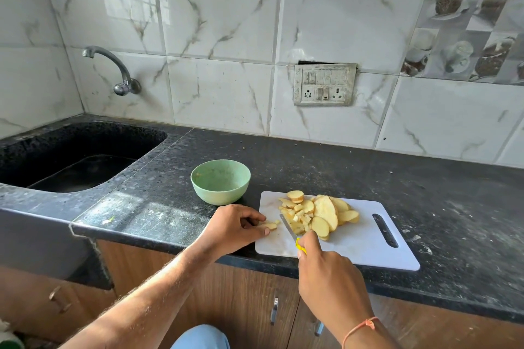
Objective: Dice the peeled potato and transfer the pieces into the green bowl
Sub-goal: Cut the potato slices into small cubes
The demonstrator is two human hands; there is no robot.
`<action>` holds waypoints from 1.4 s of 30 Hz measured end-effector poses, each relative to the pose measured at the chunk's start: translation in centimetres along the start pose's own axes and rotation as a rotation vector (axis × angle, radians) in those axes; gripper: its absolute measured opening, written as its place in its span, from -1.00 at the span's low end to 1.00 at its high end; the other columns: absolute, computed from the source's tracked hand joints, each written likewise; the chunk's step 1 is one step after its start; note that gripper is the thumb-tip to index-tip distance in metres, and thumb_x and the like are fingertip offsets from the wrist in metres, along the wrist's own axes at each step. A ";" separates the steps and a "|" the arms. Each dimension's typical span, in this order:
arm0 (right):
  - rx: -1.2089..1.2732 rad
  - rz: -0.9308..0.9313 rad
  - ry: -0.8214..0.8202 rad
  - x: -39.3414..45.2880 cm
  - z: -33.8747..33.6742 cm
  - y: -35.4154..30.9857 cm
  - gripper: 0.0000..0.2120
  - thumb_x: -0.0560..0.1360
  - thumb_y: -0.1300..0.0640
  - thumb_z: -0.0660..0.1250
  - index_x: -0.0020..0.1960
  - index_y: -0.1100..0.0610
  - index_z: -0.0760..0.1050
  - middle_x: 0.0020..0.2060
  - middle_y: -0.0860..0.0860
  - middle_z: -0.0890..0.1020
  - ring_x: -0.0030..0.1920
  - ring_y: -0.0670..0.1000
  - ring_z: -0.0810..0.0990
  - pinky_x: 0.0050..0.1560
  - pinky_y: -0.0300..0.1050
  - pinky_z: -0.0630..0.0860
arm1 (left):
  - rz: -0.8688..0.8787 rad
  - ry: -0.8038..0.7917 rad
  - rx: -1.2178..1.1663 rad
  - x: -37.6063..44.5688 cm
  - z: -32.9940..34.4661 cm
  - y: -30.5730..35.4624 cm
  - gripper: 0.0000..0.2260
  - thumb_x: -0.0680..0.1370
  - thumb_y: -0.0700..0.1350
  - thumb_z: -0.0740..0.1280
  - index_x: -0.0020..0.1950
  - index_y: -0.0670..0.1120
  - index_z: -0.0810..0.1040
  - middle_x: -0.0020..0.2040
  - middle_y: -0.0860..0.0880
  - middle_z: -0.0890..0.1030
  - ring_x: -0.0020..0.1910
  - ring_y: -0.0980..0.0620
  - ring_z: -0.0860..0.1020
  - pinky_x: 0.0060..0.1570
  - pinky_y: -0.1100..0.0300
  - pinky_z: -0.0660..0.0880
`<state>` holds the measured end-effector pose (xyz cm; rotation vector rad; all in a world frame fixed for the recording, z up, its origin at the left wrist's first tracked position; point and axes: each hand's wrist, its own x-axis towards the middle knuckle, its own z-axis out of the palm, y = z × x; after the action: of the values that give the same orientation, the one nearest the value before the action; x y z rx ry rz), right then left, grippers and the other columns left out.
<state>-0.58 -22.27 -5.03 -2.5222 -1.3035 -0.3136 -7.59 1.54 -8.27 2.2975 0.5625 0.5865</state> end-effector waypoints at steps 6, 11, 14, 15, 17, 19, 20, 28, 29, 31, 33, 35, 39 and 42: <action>0.033 -0.004 -0.032 0.3 -0.2 -1.7 -0.80 0.71 0.00 0.02 0.32 -0.05 0.22 -0.33 -0.08 0.43 -0.38 0.01 0.38 -0.48 -0.14 0.11 | -0.005 0.010 0.007 0.1 0.2 0.0 -0.87 0.45 0.11 0.62 -0.04 0.17 0.79 -0.14 0.22 0.70 -0.15 0.29 0.62 -0.17 0.44 0.48; -0.027 -0.006 -0.071 0.6 -0.1 -2.6 -0.72 0.69 0.08 0.05 0.39 0.02 0.19 -0.28 -0.03 0.47 -0.31 0.12 0.41 -0.48 -0.11 0.07 | 0.012 0.011 0.015 0.3 0.3 -0.2 -0.89 0.45 0.13 0.61 -0.07 0.19 0.79 -0.12 0.18 0.70 -0.12 0.23 0.63 -0.14 0.38 0.51; -0.024 -0.024 -0.089 1.4 -0.1 -2.9 -0.74 0.68 0.10 0.09 0.37 0.03 0.21 -0.26 -0.02 0.52 -0.31 0.09 0.42 -0.48 -0.13 0.08 | 0.034 0.007 0.007 0.4 0.2 -0.3 -0.91 0.45 0.11 0.62 -0.07 0.20 0.80 -0.12 0.17 0.70 -0.12 0.20 0.63 -0.12 0.32 0.53; -0.019 -0.034 -0.091 1.5 0.0 -2.9 -0.75 0.68 0.11 0.10 0.35 0.02 0.22 -0.25 -0.01 0.55 -0.32 0.09 0.43 -0.48 -0.13 0.09 | 0.037 0.006 0.003 0.4 0.2 -0.3 -0.91 0.45 0.11 0.62 -0.07 0.19 0.80 -0.12 0.17 0.70 -0.12 0.19 0.63 -0.13 0.34 0.52; -0.006 -0.049 -0.098 1.5 0.1 -2.7 -0.76 0.68 0.12 0.10 0.34 0.02 0.22 -0.25 -0.01 0.56 -0.33 0.07 0.44 -0.49 -0.14 0.12 | 0.039 0.014 0.001 0.3 0.2 -0.2 -0.91 0.45 0.10 0.62 -0.07 0.19 0.80 -0.12 0.17 0.70 -0.12 0.19 0.63 -0.15 0.37 0.50; -0.019 -0.064 -0.114 1.1 0.0 -2.5 -0.75 0.70 0.11 0.08 0.36 0.02 0.18 -0.31 -0.03 0.47 -0.39 0.03 0.40 -0.49 -0.15 0.14 | 0.045 0.033 0.001 0.2 0.3 -0.2 -0.91 0.45 0.10 0.62 -0.08 0.20 0.80 -0.13 0.16 0.70 -0.11 0.19 0.63 -0.15 0.37 0.50; -0.032 -0.076 -0.118 0.7 0.0 -2.4 -0.75 0.70 0.11 0.07 0.36 0.02 0.16 -0.33 -0.04 0.43 -0.42 -0.01 0.36 -0.49 -0.15 0.15 | 0.046 0.040 -0.003 0.2 0.4 -0.2 -0.91 0.45 0.10 0.63 -0.08 0.20 0.80 -0.13 0.16 0.70 -0.11 0.19 0.63 -0.16 0.37 0.50; -0.118 -0.022 -0.134 -1.0 -0.6 -1.0 -0.70 0.53 0.12 0.34 0.10 0.00 0.22 -0.55 -0.09 0.26 -0.59 -0.07 0.06 -0.60 -0.16 -0.06 | 0.062 0.033 -0.018 -0.1 0.2 -0.1 -0.89 0.46 0.03 0.63 -0.03 0.13 0.81 -0.11 0.16 0.70 -0.06 0.24 0.63 -0.11 0.45 0.46; -0.121 -0.011 -0.131 -1.0 -0.5 -1.0 -0.74 0.58 0.11 0.28 0.13 -0.01 0.20 -0.53 -0.08 0.28 -0.58 -0.06 0.12 -0.59 -0.15 -0.02 | 0.063 0.029 -0.021 -0.1 0.2 0.0 -0.89 0.46 0.03 0.63 -0.03 0.12 0.81 -0.10 0.17 0.70 -0.05 0.25 0.63 -0.10 0.46 0.45; -0.136 0.004 -0.102 -0.8 0.0 -0.8 -0.80 0.63 0.10 0.22 0.15 -0.01 0.20 -0.51 -0.07 0.27 -0.56 -0.03 0.19 -0.57 -0.15 0.02 | 0.055 0.023 -0.026 -0.2 0.1 0.0 -0.88 0.47 0.04 0.63 -0.01 0.12 0.81 -0.08 0.17 0.70 -0.04 0.27 0.63 -0.09 0.46 0.45; -0.097 0.035 -0.120 -0.4 -0.2 -1.0 -0.77 0.53 0.10 0.38 0.10 0.01 0.35 -0.55 -0.08 0.14 -0.60 -0.01 0.08 -0.57 -0.17 -0.12 | 0.059 0.019 -0.023 -0.2 0.1 0.1 -0.86 0.47 0.06 0.62 0.01 0.12 0.81 -0.08 0.16 0.70 -0.04 0.25 0.63 -0.10 0.47 0.45; -0.100 0.045 -0.096 -0.2 -0.3 -1.0 -0.83 0.61 0.03 0.28 0.17 -0.01 0.37 -0.53 -0.07 0.17 -0.57 -0.02 0.10 -0.54 -0.16 -0.09 | 0.079 0.023 -0.019 -0.3 0.0 -0.1 -0.85 0.47 0.07 0.62 0.03 0.15 0.80 -0.10 0.15 0.71 -0.06 0.20 0.63 -0.11 0.44 0.46; 0.023 0.003 0.036 -0.3 0.1 -0.9 -0.81 0.71 -0.04 0.01 0.29 -0.06 0.25 -0.44 -0.08 0.31 -0.45 0.00 0.30 -0.50 -0.13 0.06 | 0.027 0.034 -0.008 -0.3 -0.3 -0.2 -0.74 0.44 0.14 0.62 0.11 0.19 0.78 -0.13 0.21 0.72 -0.13 0.22 0.64 -0.11 0.43 0.49; 0.044 0.009 -0.003 -0.2 -0.3 -1.6 -0.80 0.72 -0.05 0.00 0.32 -0.08 0.23 -0.41 -0.10 0.34 -0.45 -0.04 0.30 -0.49 -0.12 0.10 | 0.018 0.049 -0.010 -0.2 -0.1 -0.2 -0.81 0.43 0.12 0.64 0.01 0.16 0.80 -0.16 0.23 0.72 -0.16 0.21 0.65 -0.16 0.42 0.50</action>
<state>-2.02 -21.68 -4.61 -2.4926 -1.2855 -0.2759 -7.84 1.64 -8.40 2.2859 0.5611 0.6549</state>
